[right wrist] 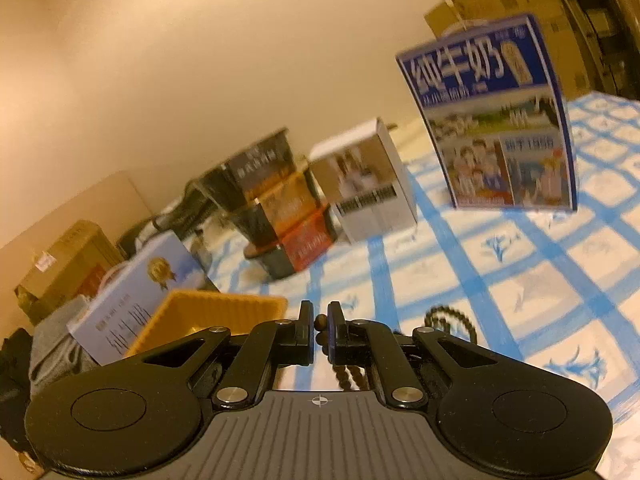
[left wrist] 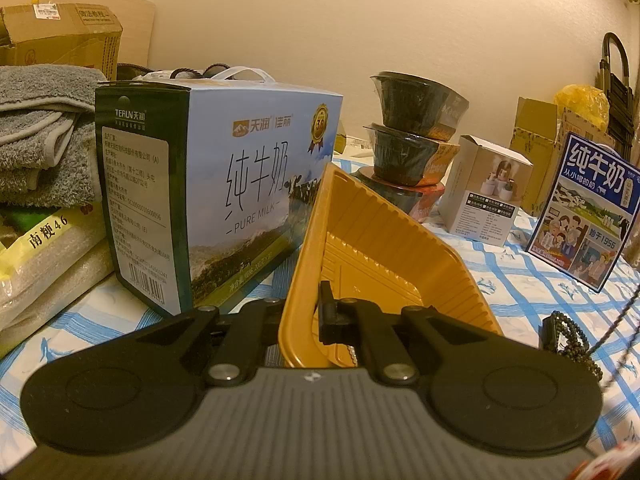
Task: Organize jewelry
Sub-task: 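Lift the bead necklace and drop it into the orange tray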
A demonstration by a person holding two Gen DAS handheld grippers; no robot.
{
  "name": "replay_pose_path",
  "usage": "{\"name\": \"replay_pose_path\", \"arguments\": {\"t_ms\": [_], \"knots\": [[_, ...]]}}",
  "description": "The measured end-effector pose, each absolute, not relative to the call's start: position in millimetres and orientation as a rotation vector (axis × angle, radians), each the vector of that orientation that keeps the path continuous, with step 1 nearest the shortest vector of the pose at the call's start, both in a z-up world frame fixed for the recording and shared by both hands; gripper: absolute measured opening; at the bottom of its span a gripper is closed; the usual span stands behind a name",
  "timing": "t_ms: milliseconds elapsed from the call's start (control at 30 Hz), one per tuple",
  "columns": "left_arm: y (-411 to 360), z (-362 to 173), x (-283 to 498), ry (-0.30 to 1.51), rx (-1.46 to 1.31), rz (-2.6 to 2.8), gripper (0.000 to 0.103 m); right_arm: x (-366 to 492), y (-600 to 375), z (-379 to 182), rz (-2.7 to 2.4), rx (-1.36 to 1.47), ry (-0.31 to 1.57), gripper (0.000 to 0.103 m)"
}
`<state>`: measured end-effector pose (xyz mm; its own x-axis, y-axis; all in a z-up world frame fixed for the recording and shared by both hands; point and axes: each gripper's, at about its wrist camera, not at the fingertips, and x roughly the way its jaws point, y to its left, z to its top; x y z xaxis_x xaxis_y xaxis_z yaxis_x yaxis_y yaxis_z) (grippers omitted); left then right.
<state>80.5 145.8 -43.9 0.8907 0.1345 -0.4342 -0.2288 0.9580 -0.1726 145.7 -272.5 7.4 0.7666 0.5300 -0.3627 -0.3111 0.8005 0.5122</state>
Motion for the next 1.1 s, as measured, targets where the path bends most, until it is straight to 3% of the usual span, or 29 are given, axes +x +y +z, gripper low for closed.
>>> {"name": "replay_pose_path", "arguments": {"t_ms": [733,1100], "knots": [[144.4,-43.0,79.8,0.432,-0.225,0.187,0.006,137.7,-264.2,60.0,0.551,0.417,0.399,0.007],[145.1,-42.6,80.6,0.432,-0.223,0.190,0.006,152.5,-203.9,88.9,0.746,0.387,0.356,0.007]]}}
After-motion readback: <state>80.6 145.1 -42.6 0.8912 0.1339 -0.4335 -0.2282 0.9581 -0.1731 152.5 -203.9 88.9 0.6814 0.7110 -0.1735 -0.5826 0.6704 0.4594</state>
